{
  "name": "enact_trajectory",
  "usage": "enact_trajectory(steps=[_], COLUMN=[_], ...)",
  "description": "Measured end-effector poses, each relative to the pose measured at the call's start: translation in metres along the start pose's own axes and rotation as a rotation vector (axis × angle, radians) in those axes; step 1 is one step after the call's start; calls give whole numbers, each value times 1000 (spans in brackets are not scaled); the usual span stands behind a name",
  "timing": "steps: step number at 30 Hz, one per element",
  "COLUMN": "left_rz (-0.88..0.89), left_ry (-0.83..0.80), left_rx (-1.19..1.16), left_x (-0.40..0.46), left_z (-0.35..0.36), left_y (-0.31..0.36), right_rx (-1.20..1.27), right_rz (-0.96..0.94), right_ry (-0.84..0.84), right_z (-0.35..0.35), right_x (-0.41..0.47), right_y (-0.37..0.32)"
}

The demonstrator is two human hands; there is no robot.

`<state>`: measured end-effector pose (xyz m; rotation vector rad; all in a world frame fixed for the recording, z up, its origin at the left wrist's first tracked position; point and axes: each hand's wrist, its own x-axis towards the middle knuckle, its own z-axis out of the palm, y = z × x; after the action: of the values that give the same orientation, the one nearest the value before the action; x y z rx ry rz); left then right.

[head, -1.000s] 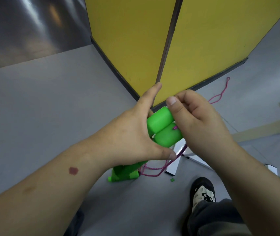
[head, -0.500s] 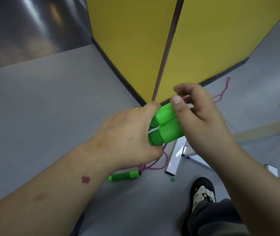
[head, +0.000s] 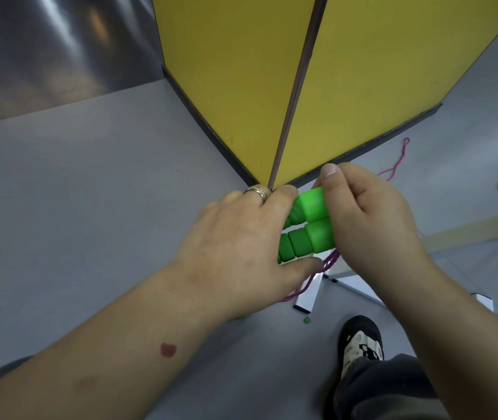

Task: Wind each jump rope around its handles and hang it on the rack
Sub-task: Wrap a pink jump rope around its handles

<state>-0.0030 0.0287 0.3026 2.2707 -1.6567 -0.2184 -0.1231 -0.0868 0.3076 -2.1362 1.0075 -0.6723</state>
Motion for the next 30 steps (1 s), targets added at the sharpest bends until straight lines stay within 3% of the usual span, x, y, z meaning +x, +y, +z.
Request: enact_trajectory(steps=[3,6,8,11,15,18,23,26,28,30], left_rz=[-5,-26,-90,-199,-321,-313,-305,-406,-532,-574], left_ry=[-6,-66,-166,-304,-527,-720,-817,-692,-495,-283], left_rx=[41,-53,-269,-770,-1351,-1517,-1713,-1842,-1681,-1153], left_x=[0,-1,1,7,7,7,8,13,17,17], left_z=[1,-5,-11,-16,-20,-25,-29,-33,-29,-20], left_y=[1,-4,-13,-24,-28,-33,-35,-32,-31,-29], right_rx=[19,244,483,733,758,753,569,144,-183,-343], right_rz=[45,160,293,414,361,270,200,84,-3,-98], right_ry=[2,-57,-136,-155,-126,-135,-102,-146,-317,-459], right_z=[2,-3,-4,-1,1,-1,0,3,6,8], right_x=[0,3,7,11,11,8,2,-2,-6,-10], right_y=[0,0,-1,-1,-3,-5,-9,-3,0,-4])
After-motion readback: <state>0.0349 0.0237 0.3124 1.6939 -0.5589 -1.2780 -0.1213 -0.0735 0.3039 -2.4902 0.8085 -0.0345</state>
